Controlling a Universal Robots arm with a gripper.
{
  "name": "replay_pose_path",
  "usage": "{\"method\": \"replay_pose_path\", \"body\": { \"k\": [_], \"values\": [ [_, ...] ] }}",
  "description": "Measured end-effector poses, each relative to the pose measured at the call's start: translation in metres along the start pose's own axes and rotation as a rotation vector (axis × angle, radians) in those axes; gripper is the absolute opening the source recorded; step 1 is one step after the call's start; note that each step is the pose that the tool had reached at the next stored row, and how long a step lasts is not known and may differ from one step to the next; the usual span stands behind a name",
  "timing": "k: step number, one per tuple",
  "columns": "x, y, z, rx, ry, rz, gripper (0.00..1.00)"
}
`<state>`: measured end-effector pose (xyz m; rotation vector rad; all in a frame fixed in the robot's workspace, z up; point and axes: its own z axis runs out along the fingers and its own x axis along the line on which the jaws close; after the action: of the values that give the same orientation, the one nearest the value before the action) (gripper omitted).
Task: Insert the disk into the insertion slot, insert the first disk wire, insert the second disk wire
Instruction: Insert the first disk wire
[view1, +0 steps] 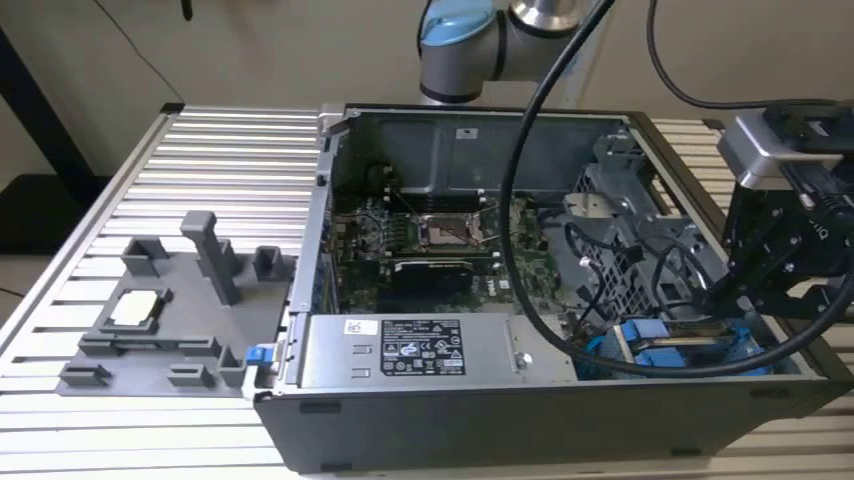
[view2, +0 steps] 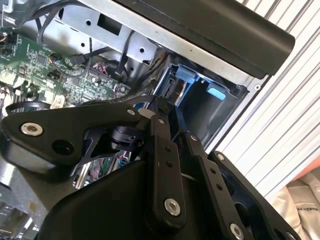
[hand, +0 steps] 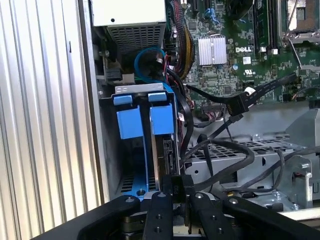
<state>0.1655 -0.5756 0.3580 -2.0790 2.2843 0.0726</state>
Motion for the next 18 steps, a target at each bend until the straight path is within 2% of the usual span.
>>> {"method": "replay_pose_path", "body": {
  "k": [3,7,12,18],
  "values": [
    [0.0002,-0.0006,0.0036,0.0007,0.0073,-0.001,0.19],
    [-0.0006,-0.0005,0.0064,0.0007,0.0079,-0.001,0.19],
    [-0.0014,-0.0005,0.0069,0.0007,0.0078,-0.002,0.19],
    [-0.0024,-0.0018,0.0097,-0.0017,0.0083,-0.036,0.19]
  ]
}}
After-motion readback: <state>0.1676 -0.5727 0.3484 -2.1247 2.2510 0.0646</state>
